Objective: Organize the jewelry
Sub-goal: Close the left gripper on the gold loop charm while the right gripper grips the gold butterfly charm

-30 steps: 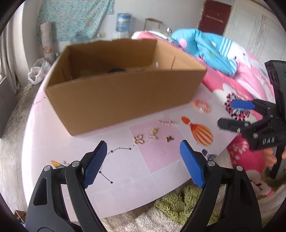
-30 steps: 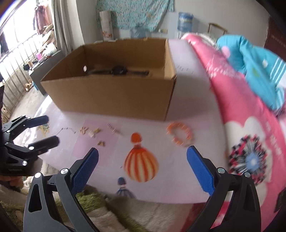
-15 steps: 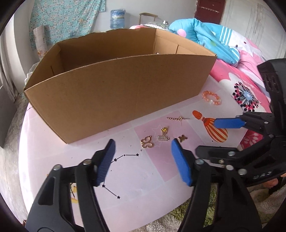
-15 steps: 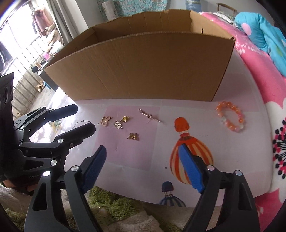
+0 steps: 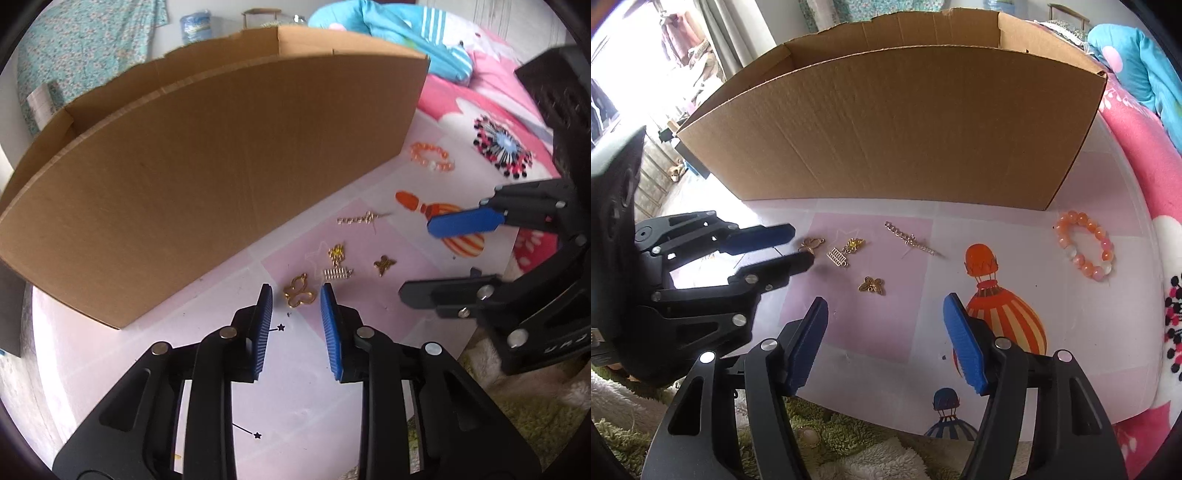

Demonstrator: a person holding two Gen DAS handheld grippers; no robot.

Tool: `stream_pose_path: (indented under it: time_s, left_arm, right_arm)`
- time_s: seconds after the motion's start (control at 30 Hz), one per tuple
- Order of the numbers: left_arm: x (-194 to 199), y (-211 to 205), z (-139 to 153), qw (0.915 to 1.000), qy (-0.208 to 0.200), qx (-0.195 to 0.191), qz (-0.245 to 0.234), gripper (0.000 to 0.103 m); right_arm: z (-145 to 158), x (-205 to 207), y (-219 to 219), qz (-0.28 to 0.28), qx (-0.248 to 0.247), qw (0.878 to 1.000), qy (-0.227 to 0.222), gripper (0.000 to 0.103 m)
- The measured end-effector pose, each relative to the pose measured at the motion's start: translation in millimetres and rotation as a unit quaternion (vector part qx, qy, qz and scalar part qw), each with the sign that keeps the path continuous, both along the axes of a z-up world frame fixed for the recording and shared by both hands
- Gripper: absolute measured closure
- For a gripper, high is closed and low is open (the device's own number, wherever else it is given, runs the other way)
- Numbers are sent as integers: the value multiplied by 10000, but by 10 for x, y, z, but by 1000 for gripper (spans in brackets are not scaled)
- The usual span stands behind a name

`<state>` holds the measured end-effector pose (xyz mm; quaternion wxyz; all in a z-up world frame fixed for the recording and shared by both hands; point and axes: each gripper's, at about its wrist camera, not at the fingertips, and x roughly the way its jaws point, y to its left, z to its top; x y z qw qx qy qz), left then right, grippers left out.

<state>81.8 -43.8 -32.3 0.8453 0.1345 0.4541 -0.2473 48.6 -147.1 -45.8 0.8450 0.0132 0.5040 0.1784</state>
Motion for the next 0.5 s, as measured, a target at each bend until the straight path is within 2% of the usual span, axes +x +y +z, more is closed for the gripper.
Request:
stream_pose_path:
  time_s: [0.17, 0.33, 0.5]
  left_arm:
    - [1, 9, 10, 10000, -50, 52, -54, 80]
    - [20, 4, 7, 9999, -77, 62, -56, 90]
    - [19, 4, 5, 9999, -103, 54, -47, 90]
  right_arm:
    - [4, 16, -2, -43, 17, 10000, 9, 45]
    - [-15, 20, -179, -93, 85, 9999, 40, 46]
    - [-2, -11, -225, -121, 92, 9999, 12, 46]
